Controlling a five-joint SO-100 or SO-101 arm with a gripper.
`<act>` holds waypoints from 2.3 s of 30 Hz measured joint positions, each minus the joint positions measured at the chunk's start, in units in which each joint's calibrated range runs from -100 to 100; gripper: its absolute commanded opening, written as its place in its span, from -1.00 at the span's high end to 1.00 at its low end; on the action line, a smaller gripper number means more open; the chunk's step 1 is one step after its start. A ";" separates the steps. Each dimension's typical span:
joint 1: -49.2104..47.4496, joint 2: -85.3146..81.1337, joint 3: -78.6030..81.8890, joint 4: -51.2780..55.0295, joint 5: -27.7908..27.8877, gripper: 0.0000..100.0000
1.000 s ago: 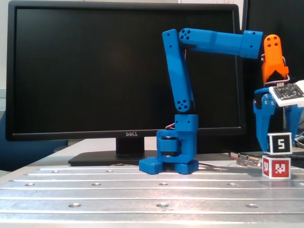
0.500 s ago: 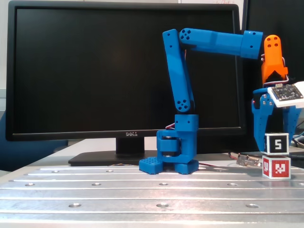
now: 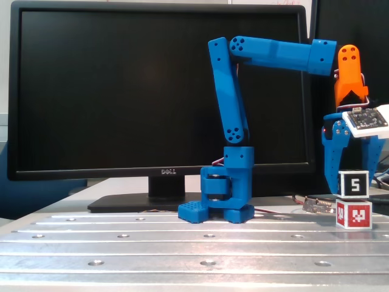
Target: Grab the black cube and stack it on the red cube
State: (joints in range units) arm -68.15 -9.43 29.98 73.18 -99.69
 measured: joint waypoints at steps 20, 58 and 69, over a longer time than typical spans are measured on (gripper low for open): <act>-0.44 0.00 0.00 0.00 0.00 0.65; -0.44 0.00 0.00 0.00 0.00 0.64; -0.22 0.00 1.45 -0.34 0.00 0.64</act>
State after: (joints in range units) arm -68.37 -9.43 31.43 72.84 -99.69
